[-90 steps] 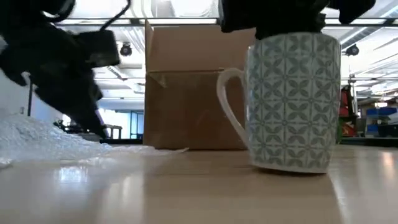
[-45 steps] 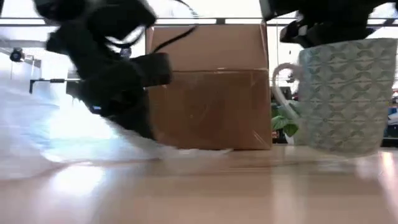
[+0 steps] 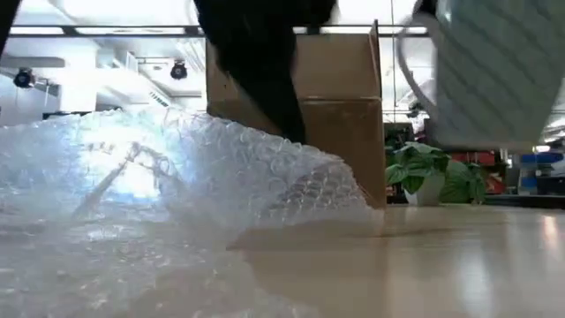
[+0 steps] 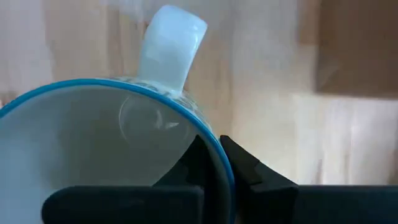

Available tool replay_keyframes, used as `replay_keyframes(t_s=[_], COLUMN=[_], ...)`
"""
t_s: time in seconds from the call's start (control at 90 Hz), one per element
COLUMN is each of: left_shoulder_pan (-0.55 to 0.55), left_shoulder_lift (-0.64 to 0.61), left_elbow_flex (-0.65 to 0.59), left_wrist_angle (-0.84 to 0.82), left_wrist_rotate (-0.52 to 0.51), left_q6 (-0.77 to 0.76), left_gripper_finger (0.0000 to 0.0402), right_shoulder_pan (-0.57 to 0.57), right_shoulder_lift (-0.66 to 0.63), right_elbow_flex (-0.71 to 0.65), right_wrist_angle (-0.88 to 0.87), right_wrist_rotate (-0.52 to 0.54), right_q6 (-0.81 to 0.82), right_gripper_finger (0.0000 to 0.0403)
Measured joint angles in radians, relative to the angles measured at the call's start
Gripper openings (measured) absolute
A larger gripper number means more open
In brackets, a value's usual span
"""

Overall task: Wrap mug
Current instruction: Wrap the white mug in bubble wrap

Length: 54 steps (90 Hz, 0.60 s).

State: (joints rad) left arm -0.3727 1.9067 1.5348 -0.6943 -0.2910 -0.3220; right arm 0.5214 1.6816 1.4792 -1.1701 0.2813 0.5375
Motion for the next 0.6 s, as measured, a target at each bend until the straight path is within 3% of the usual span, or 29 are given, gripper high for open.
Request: replay_keyframes(t_s=[0.178, 0.322, 0.456, 0.6], left_shoulder_pan=[-0.152, -0.291, -0.393, -0.443], left_shoulder_lift=[-0.156, -0.237, -0.25, -0.202], left_elbow_flex=[-0.062, -0.199, -0.372, -0.52], left_wrist_angle=[-0.026, 0.034, 0.297, 0.645], left_wrist_rotate=[-0.039, -0.038, -0.03, 0.048], left_q6=[-0.202, -0.43, -0.587, -0.726], left_gripper_finger=[0.0, 0.0, 0.0, 0.0], right_shoulder_pan=[-0.053, -0.116, -0.174, -0.21], right_shoulder_lift=[-0.039, 0.023, 0.117, 0.184], right_elbow_flex=[-0.001, -0.003, -0.006, -0.006], right_wrist_angle=[0.208, 0.377, 0.414, 0.407], right_wrist_rotate=[0.007, 0.007, -0.002, 0.001], right_q6=[-0.113, -0.238, -0.286, -0.288], right_gripper_finger=[0.0001, 0.0, 0.0, 0.0])
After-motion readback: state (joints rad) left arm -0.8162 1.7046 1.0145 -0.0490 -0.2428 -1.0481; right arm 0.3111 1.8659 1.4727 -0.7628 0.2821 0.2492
